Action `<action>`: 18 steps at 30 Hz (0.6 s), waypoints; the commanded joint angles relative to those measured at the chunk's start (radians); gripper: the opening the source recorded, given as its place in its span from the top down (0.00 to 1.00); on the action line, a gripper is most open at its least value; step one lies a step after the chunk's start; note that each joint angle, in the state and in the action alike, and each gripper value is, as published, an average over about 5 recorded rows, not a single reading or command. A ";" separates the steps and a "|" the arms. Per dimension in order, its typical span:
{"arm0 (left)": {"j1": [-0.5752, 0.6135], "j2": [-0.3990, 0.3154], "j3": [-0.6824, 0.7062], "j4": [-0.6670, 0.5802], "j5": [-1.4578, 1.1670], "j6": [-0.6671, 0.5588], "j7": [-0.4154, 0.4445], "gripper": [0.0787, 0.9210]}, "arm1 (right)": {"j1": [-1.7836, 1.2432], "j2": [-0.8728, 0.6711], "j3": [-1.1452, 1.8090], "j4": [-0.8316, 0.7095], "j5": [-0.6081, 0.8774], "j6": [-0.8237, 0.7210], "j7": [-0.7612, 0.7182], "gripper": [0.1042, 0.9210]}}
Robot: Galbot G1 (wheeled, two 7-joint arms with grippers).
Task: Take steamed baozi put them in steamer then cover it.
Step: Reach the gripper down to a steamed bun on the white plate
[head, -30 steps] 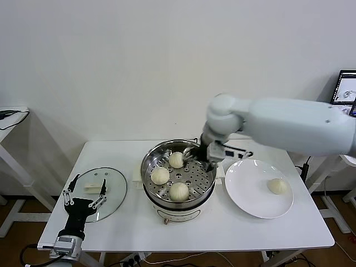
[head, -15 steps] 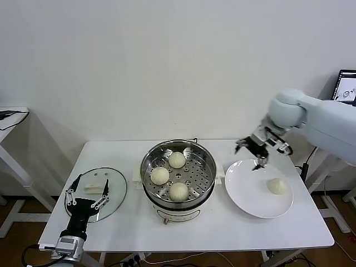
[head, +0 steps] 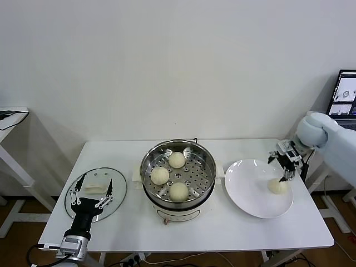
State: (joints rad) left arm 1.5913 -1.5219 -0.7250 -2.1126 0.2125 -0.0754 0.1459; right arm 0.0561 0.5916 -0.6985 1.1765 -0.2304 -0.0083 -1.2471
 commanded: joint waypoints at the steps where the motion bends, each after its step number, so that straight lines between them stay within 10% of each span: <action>1: -0.004 -0.001 0.012 0.009 0.007 0.002 -0.004 0.12 | -0.235 0.041 0.269 -0.169 -0.111 0.004 0.025 0.12; 18: -0.003 0.002 0.006 0.015 0.009 -0.001 -0.003 0.12 | -0.264 0.113 0.306 -0.224 -0.164 0.025 0.069 0.12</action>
State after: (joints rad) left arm 1.5888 -1.5203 -0.7195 -2.0999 0.2213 -0.0758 0.1418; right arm -0.1583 0.6760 -0.4481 1.0023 -0.3533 0.0096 -1.1935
